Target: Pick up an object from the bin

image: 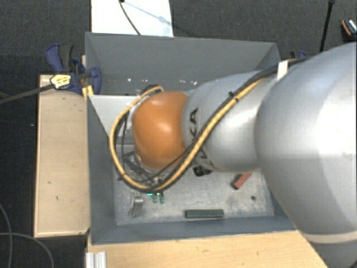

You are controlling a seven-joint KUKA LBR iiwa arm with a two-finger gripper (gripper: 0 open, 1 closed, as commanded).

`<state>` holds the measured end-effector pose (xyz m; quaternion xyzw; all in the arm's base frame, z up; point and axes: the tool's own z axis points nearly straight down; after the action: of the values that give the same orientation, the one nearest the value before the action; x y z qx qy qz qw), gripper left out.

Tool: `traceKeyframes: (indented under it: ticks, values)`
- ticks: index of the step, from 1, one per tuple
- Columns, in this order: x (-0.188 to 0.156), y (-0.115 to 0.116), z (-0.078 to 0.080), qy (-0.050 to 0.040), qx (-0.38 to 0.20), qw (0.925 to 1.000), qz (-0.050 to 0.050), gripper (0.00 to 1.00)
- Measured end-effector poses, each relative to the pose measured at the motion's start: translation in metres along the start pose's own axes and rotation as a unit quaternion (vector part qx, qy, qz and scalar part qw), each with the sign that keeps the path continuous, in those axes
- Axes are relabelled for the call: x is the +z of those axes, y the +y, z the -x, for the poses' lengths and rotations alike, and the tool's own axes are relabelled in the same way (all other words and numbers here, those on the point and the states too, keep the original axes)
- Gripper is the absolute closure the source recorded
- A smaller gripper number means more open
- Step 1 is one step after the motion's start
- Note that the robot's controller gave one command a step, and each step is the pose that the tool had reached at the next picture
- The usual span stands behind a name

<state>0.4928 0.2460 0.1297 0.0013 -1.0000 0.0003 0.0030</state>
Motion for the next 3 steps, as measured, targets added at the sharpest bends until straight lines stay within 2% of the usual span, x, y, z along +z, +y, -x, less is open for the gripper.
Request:
traceKeyframes:
  ticks: [1, 2, 3]
  values:
    - [0.047, -0.061, 0.034, -0.0015, -0.056, 0.9985, -0.002, 0.00]
    - [0.043, -0.136, 0.030, -0.0018, -0.145, 0.9895, -0.002, 0.00]
    - [0.033, -0.168, 0.023, -0.0009, -0.204, 0.9790, -0.001, 0.00]
